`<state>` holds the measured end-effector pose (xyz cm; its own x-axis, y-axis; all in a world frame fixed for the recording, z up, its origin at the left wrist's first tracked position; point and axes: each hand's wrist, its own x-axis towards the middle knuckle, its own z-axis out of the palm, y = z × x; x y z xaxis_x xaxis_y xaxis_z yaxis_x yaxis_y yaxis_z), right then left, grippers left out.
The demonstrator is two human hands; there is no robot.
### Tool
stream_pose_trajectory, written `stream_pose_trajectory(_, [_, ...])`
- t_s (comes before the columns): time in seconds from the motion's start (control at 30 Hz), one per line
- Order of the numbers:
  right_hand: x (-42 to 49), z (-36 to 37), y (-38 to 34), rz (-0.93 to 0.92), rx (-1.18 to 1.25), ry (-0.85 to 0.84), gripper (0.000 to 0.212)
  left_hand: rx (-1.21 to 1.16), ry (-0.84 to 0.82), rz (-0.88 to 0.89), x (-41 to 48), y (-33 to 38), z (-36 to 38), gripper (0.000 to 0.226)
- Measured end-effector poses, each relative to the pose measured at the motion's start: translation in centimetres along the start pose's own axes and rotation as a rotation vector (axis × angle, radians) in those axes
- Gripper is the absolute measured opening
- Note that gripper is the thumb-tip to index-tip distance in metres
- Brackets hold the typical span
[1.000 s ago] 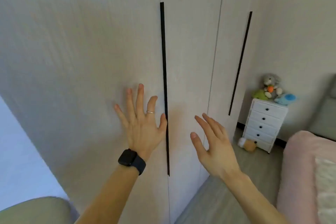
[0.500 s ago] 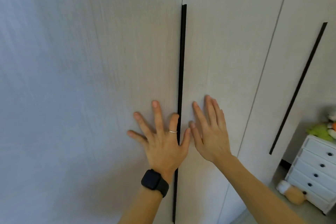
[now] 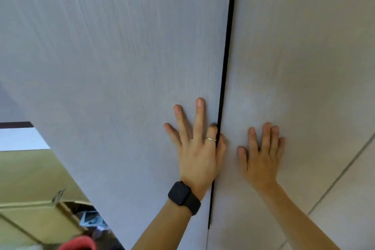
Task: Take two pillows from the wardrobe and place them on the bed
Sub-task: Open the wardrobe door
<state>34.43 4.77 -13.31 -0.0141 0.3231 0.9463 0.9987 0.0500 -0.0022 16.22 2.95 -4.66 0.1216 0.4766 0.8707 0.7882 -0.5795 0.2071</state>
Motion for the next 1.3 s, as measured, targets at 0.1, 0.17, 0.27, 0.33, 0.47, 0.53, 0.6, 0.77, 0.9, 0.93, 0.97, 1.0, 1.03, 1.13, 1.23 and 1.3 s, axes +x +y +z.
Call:
stream_pose_trajectory(0.1, [0.1, -0.1, -0.1, 0.003, 0.002, 0.003, 0.064, 0.020, -0.038, -0.082, -0.2, 1.4, -1.2, 0.012])
stream_pose_trajectory(0.17, [0.2, -0.5, -0.1, 0.016, 0.021, -0.022, 0.065, 0.026, -0.067, -0.114, -0.3, 2.0, -1.8, 0.014])
stream_pose_trajectory(0.27, [0.2, -1.2, -0.2, 0.025, 0.039, -0.098, 0.067, 0.042, -0.093, -0.145, -0.6, 2.6, -3.1, 0.018])
stream_pose_trajectory(0.33, [0.3, -2.0, -0.4, 0.047, 0.045, -0.157, 0.068, 0.031, -0.100, -0.153, -1.2, 3.1, -4.3, 0.018])
stream_pose_trajectory(0.47, [0.5, -4.0, -0.9, 0.096, 0.084, -0.301, 0.070, -0.082, -0.081, -0.121, -3.5, 4.0, -7.7, 0.017])
stream_pose_trajectory(0.53, [1.0, -5.7, -1.6, 0.138, 0.137, -0.390, 0.072, -0.154, -0.060, -0.123, -4.8, 4.4, -9.7, 0.017])
stream_pose_trajectory(0.6, [0.8, -8.2, -2.9, 0.194, 0.285, -0.479, 0.073, -0.199, -0.052, -0.123, -6.1, 4.9, -12.0, 0.016])
stream_pose_trajectory(0.77, [-2.9, -17.7, -9.9, 0.302, 1.050, -0.705, 0.056, -0.246, -0.071, -0.165, -9.5, 5.1, -18.1, 0.017])
stream_pose_trajectory(0.9, [-6.8, -21.6, -16.1, 0.239, 1.336, -0.799, 0.050, -0.216, -0.114, -0.195, -11.3, 5.0, -23.2, 0.017])
stream_pose_trajectory(0.93, [-7.4, -22.0, -17.3, 0.247, 1.357, -0.810, 0.052, -0.220, -0.125, -0.206, -11.8, 5.0, -24.3, 0.017])
stream_pose_trajectory(0.97, [-7.8, -22.4, -18.4, 0.238, 1.371, -0.816, 0.053, -0.221, -0.134, -0.230, -12.3, 4.8, -25.5, 0.017])
stream_pose_trajectory(1.0, [-8.1, -22.6, -19.4, 0.206, 1.383, -0.820, 0.055, -0.215, -0.134, -0.272, -13.0, 4.6, -26.8, 0.018])
stream_pose_trajectory(1.03, [-8.4, -22.7, -20.3, 0.155, 1.393, -0.821, 0.056, -0.214, -0.124, -0.324, -13.7, 4.4, -28.1, 0.019])
stream_pose_trajectory(1.13, [-8.8, -23.0, -23.2, -0.019, 1.409, -0.795, 0.061, -0.222, -0.111, -0.493, -15.9, 4.1, -31.8, 0.024])
stream_pose_trajectory(1.23, [-8.7, -24.1, -26.7, -0.133, 1.417, -0.773, 0.066, -0.119, -0.049, -0.605, -17.4, 4.1, -35.3, 0.037])
stream_pose_trajectory(1.3, [-8.7, -24.7, -29.0, -0.191, 1.376, -0.713, 0.070, -0.038, 0.019, -0.652, -18.0, 3.9, -37.5, 0.047])
